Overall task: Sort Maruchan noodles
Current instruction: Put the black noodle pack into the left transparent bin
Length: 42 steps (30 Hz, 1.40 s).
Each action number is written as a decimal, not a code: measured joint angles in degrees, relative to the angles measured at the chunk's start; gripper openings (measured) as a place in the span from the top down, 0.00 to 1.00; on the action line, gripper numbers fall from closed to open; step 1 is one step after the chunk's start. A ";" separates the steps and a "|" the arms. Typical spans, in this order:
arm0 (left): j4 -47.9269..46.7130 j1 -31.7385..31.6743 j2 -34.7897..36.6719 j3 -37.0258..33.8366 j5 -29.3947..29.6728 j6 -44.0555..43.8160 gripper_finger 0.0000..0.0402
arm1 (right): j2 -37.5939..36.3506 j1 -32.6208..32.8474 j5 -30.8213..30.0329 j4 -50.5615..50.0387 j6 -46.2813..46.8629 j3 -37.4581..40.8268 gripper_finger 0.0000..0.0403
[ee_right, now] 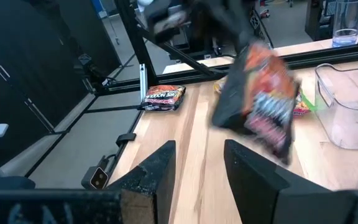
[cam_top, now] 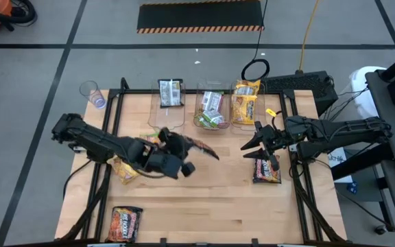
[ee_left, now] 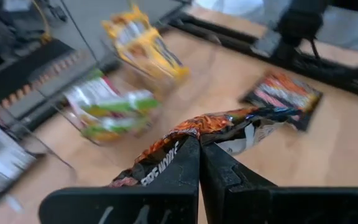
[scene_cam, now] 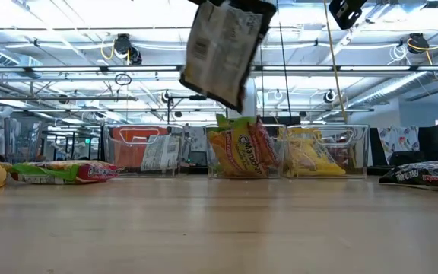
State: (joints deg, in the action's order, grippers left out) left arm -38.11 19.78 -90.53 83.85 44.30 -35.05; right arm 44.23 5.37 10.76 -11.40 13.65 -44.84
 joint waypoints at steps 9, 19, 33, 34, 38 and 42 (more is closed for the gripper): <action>-3.52 -7.76 5.86 0.00 3.07 7.20 1.00 | 0.00 0.00 0.00 0.00 -0.02 0.00 0.68; -12.85 -19.47 11.03 0.00 2.78 12.70 1.00 | 0.00 -0.01 -0.17 0.46 0.06 0.00 0.68; -13.89 -37.08 9.60 0.02 -13.82 23.25 1.00 | -0.02 -0.02 -0.22 6.76 -0.56 0.00 0.68; -12.72 -38.09 9.59 0.02 -15.34 23.86 1.00 | -0.02 0.00 -0.22 6.86 -1.23 0.00 0.68; -9.31 -41.08 9.49 0.02 -18.86 24.99 1.00 | -0.02 0.00 -0.35 6.73 -3.85 0.00 0.68; -8.34 -42.91 9.49 0.02 -20.30 24.58 1.00 | -0.02 -0.01 -0.39 6.71 -4.08 0.00 0.68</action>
State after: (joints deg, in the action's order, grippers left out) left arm -46.45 -23.13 -81.03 83.88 24.00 -10.47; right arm 44.21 5.36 10.37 -4.69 9.57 -44.84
